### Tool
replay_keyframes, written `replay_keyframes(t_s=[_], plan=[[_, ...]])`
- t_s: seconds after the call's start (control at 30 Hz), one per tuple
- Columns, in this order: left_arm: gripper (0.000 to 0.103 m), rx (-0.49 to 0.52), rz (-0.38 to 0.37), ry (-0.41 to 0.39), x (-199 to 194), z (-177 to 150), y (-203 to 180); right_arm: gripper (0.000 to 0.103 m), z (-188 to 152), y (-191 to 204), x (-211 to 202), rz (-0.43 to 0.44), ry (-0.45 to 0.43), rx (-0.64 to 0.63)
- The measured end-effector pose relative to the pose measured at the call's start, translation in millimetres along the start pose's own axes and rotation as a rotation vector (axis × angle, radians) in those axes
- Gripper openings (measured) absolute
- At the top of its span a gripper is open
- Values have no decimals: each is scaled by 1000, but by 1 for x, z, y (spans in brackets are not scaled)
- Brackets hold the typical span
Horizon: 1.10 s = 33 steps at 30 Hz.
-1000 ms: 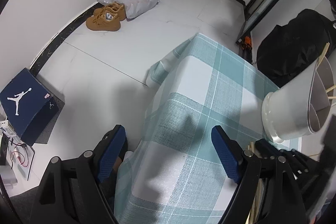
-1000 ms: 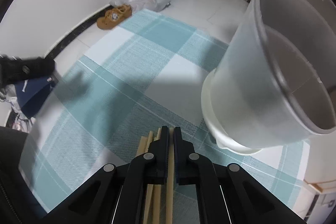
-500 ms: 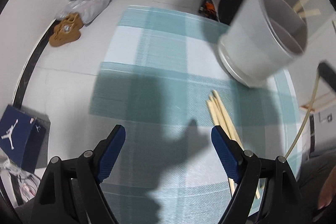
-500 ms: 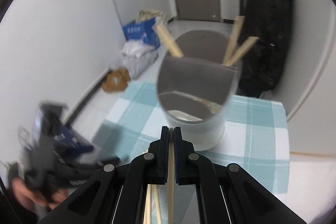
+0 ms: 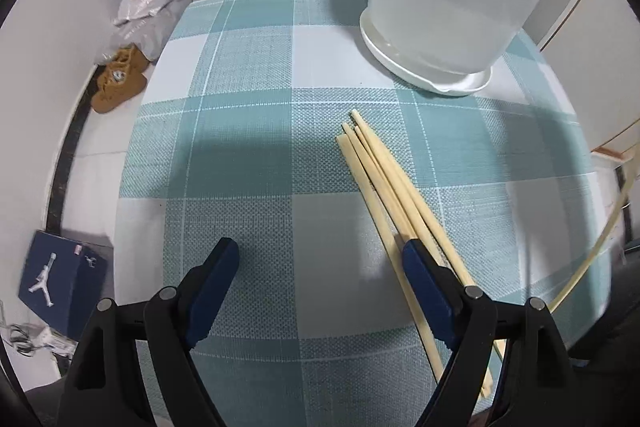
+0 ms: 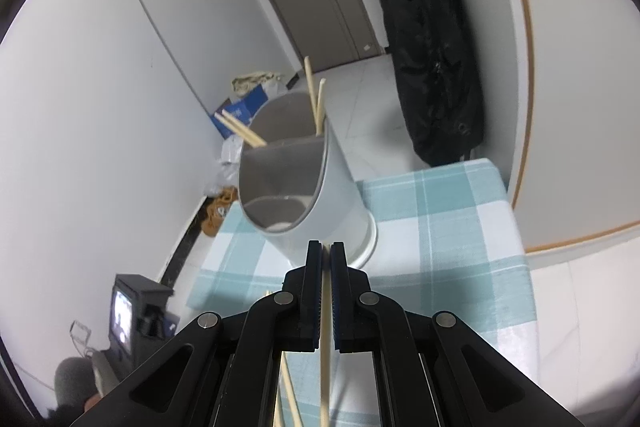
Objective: Organize utensils
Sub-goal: 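Pinch a chopstick with the left gripper while the right gripper holds its chopstick, then carry both held chopsticks up over the white holder and lower them in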
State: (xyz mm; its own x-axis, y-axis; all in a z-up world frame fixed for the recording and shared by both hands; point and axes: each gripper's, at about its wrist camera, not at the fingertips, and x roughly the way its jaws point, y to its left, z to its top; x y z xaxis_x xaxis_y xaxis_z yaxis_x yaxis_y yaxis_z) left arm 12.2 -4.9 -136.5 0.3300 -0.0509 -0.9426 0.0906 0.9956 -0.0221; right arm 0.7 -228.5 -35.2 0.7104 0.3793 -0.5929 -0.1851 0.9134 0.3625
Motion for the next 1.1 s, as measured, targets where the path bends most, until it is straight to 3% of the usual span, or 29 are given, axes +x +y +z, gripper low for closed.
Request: replay_keyframes(t_s=[0.3, 0.53, 0.73, 0.9, 1.1], plan=[[82, -36, 58, 37, 7, 7, 5, 3, 6, -21, -18, -15, -54, 29], [82, -34, 95, 25, 12, 17, 0, 3, 2, -39, -14, 7, -17, 101], [80, -45, 113, 18, 13, 22, 5, 3, 2, -36, -15, -6, -19, 83], [62, -30, 107, 0, 15, 31, 2, 3, 1, -39, -12, 2, -11, 92], [21, 21, 92, 1, 13, 37, -12, 3, 2, -39, -9, 3, -7, 88]])
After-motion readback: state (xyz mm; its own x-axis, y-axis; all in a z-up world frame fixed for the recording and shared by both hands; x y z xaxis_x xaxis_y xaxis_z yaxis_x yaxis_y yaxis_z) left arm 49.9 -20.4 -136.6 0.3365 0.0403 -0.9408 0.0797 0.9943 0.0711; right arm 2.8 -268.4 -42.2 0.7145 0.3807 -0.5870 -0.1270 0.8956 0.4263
